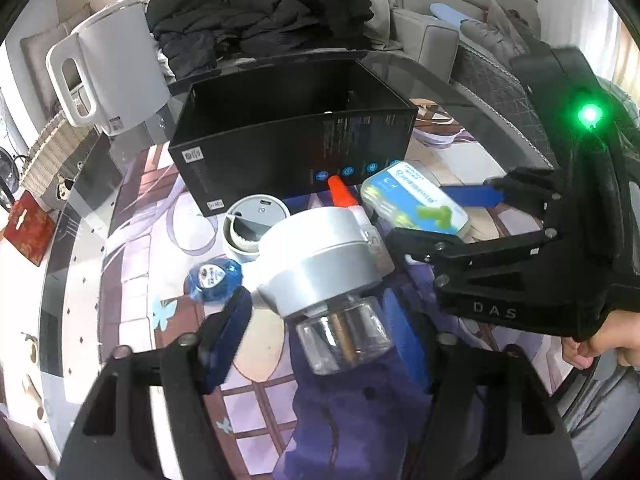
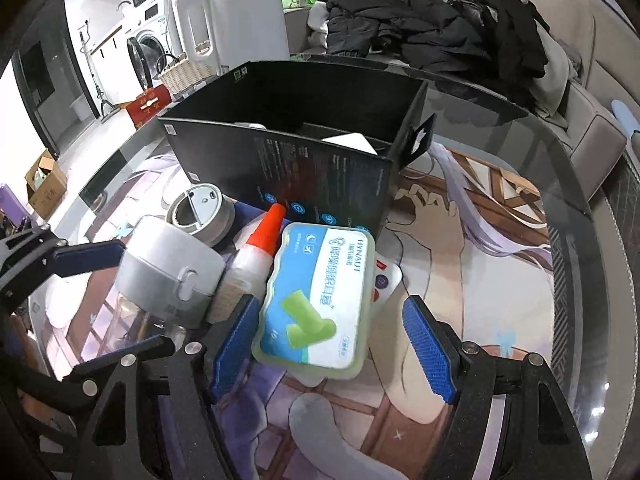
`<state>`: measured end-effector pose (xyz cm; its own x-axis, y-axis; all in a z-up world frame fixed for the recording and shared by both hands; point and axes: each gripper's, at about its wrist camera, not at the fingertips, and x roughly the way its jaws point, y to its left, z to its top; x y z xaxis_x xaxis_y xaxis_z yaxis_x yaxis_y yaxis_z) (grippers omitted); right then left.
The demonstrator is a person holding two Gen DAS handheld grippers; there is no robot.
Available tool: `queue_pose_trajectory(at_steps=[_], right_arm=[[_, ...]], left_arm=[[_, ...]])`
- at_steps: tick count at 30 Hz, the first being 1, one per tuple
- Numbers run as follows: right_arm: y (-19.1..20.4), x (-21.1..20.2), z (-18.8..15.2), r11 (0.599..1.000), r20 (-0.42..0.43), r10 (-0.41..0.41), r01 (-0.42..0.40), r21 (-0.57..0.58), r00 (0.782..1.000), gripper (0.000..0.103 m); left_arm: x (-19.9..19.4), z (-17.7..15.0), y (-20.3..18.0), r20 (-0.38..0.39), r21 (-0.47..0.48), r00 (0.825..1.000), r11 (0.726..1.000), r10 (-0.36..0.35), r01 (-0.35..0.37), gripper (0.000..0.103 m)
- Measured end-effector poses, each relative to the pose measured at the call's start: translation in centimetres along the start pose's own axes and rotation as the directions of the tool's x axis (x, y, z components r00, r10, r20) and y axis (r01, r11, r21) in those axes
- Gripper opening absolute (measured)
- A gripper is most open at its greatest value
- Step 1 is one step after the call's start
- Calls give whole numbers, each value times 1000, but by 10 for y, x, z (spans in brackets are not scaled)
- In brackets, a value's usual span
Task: Organize rigid objects
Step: 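Grasp the white plug device with clear cup with the left gripper while the right grasps the earplug case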
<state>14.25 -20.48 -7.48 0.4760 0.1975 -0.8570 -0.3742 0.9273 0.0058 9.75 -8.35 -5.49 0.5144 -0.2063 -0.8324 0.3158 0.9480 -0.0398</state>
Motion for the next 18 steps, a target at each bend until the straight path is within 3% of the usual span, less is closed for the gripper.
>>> queue_pose_trajectory(at_steps=[1,2,3,6,18], right_arm=[[0,1,-1,1000,-6,7,-7,-1,1000,58],[0,1,-3,1000,-13,14,-14,4,1000,57],[1,1,-5,1000,-15,16,-16,10,1000,57],[0,-1,-8,1000,-19,27,-27,8,999,56],[7,-14,-17,998,-33,63,-64,-6,997,56]], left_arm=[[-1,-1,1,1,-1,1000,1000,1,-1,60],[-3,-1,3,6,-3,1000,1000,-3,3,58],[-5,-2,5,13,-3,1000,1000,-11,11,52],[-8,-4,5,12,12,1000,1000,2,-2,50],[-11,-21,10,-45,-2,999,1000,-23,22,51]])
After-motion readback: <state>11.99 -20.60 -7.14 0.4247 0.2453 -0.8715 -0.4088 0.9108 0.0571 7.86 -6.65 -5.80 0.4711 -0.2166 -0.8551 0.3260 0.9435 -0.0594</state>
